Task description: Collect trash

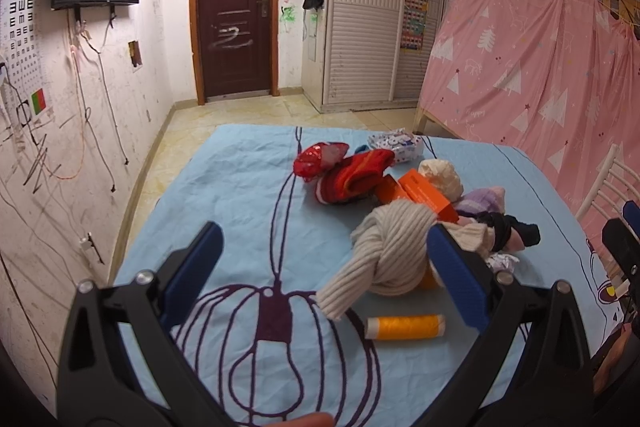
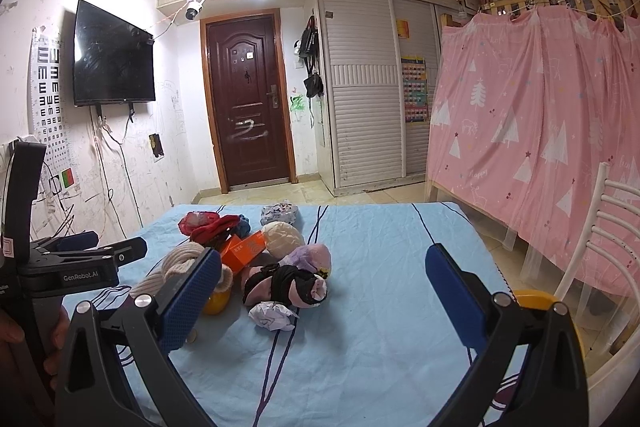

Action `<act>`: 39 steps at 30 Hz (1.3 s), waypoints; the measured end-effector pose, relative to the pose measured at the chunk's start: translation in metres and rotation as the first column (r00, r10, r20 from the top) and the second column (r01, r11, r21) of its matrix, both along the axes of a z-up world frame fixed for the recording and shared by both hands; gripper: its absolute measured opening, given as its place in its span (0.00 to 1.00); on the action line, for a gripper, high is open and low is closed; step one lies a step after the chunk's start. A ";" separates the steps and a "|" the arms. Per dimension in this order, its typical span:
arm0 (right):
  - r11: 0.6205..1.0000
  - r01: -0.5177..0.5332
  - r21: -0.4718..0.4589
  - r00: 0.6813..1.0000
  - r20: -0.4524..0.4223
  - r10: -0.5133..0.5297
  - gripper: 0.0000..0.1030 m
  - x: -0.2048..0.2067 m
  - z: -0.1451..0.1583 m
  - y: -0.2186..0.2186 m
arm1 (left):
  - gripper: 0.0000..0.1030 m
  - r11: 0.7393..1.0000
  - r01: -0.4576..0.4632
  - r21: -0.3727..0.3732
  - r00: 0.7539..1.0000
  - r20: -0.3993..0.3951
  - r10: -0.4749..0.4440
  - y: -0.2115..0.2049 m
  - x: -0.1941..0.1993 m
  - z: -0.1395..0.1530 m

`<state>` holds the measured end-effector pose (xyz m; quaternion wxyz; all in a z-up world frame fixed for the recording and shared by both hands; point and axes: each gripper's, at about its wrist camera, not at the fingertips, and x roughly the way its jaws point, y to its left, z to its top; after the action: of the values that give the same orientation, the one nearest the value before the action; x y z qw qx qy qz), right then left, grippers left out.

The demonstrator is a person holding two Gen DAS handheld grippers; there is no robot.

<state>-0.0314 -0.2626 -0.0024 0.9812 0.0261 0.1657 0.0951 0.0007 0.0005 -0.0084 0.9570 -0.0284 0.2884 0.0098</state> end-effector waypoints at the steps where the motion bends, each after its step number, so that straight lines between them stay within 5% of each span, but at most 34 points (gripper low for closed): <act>1: 1.000 0.001 0.000 1.000 0.000 -0.001 0.92 0.000 0.000 0.000 | 0.95 1.000 0.000 0.001 1.000 0.001 0.000 0.000 0.000 -0.002; 13: 1.000 -0.007 0.003 1.000 -0.011 0.007 0.92 0.002 -0.002 0.001 | 0.95 1.000 0.006 -0.003 1.000 -0.007 -0.006 0.001 0.001 -0.005; 23: 0.990 -0.103 0.094 0.973 -0.197 0.120 0.92 0.029 -0.031 -0.012 | 0.95 0.991 0.127 -0.037 0.988 -0.086 -0.130 -0.011 0.003 -0.024; 25: 0.986 -0.133 0.097 0.962 -0.225 0.152 0.90 0.032 -0.036 -0.010 | 0.95 0.987 0.152 -0.050 0.981 -0.112 -0.157 -0.013 0.003 -0.031; 30: 0.973 -0.214 0.088 0.931 -0.283 0.230 0.57 0.040 -0.046 0.005 | 0.86 0.981 0.191 -0.042 0.966 -0.167 -0.196 -0.017 0.005 -0.041; 39: 0.966 -0.251 0.066 0.890 -0.377 0.257 0.53 0.058 -0.058 0.021 | 0.83 0.971 0.234 -0.053 0.946 -0.217 -0.240 -0.021 0.004 -0.052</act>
<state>0.0265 -0.2412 -0.0603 0.9088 0.0298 0.3552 0.2166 0.0047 -0.0206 -0.0603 0.9126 -0.0050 0.3947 -0.1061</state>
